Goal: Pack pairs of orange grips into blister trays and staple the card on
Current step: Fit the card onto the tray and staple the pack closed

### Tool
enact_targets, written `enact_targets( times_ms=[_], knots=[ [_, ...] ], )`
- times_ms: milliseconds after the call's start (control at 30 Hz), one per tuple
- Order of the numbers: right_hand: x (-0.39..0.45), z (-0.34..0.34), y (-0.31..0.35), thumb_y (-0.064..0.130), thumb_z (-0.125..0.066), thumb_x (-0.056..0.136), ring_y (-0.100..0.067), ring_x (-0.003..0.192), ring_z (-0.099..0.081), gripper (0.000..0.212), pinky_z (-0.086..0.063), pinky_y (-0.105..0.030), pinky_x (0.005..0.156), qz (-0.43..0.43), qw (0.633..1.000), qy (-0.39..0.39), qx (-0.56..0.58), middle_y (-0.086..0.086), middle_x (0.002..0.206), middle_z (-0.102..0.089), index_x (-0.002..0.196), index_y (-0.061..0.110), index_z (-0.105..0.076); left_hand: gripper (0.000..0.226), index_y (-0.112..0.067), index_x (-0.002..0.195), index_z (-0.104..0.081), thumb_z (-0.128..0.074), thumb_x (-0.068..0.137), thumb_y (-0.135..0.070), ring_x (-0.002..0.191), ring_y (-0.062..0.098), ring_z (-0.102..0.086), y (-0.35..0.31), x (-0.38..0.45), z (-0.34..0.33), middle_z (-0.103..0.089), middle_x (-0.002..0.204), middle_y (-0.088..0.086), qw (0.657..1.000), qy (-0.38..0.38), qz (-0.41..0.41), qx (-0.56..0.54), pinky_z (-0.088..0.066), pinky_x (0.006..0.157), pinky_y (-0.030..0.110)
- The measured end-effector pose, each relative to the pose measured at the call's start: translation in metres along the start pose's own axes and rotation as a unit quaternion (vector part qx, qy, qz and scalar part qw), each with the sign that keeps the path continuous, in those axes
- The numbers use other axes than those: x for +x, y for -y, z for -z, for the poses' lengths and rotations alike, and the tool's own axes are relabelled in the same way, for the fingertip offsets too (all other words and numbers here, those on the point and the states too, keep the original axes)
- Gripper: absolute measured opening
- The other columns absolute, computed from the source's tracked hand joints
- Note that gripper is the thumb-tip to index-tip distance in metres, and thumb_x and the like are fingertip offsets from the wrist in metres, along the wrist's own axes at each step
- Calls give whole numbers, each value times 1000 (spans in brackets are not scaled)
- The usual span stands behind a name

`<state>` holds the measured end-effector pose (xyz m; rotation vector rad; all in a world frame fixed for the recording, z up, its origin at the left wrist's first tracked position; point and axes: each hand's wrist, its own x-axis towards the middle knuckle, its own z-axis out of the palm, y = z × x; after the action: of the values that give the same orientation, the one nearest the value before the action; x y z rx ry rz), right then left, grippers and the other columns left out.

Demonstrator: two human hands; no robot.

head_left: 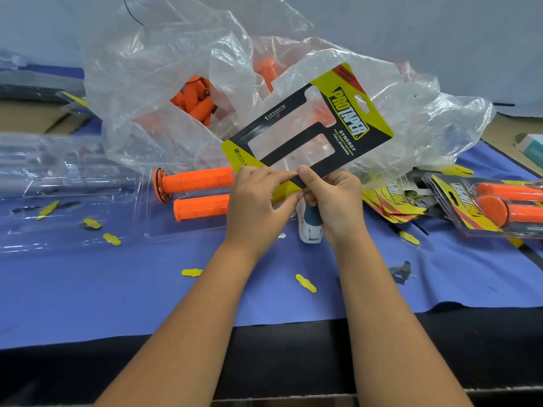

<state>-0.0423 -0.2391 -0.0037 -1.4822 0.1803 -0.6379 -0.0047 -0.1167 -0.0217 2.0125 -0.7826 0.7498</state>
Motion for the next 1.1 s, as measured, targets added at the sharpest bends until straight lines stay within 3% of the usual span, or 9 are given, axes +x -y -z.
enact_targets(
  times_ms=[333,433,600,667,833,967,1100],
  knots=[
    [3,-1,-5,17,-75,85,-4,45,-49,24,-41,-15,46,7,1000,-22,-9,5,50,-58,63,15,-65,30,-10,109,-72,-71,82,-24,92,30,-53,3,-1,-3,-68,94,5,1000,13,-2,-19,-44,81,37],
    [3,0,-4,19,-75,85,-5,46,-50,23,-42,-17,47,10,1000,-12,5,6,50,-59,64,18,-67,31,-9,111,-72,-71,84,-23,93,30,-52,2,0,-2,-69,94,7,999,28,-2,-37,-41,84,34],
    [3,6,-2,23,-74,79,-12,64,-60,7,-47,-22,59,-7,996,80,26,-1,71,-69,82,17,-72,30,-16,116,-71,-71,86,-22,102,18,-48,4,6,6,-66,100,1,983,82,83,-141,-36,85,17],
    [3,8,-2,19,-74,78,-9,71,-65,15,-49,-19,63,-7,993,110,32,2,80,-73,93,18,-71,29,-18,116,-71,-70,87,-22,100,13,-48,5,9,10,-66,99,-3,974,105,101,-173,-34,81,14],
    [2,12,0,7,-70,84,-7,73,-65,19,-49,-17,66,-7,990,133,42,4,81,-74,101,16,-71,29,-15,116,-71,-70,87,-20,91,3,-51,9,13,16,-66,99,-4,951,138,133,-243,-35,75,10],
    [3,12,1,2,-67,86,-8,76,-63,24,-49,-19,69,-7,989,141,37,6,84,-74,106,15,-69,29,-12,117,-68,-69,88,-12,68,-12,-54,10,14,19,-65,91,-11,936,135,138,-294,-38,64,4],
    [3,12,0,2,-67,86,-7,77,-65,27,-51,-20,72,-3,988,150,32,6,88,-75,109,15,-68,28,-17,117,-67,-67,89,-12,75,-10,-57,11,14,22,-67,95,-9,930,140,141,-309,-41,69,7]
  ],
)
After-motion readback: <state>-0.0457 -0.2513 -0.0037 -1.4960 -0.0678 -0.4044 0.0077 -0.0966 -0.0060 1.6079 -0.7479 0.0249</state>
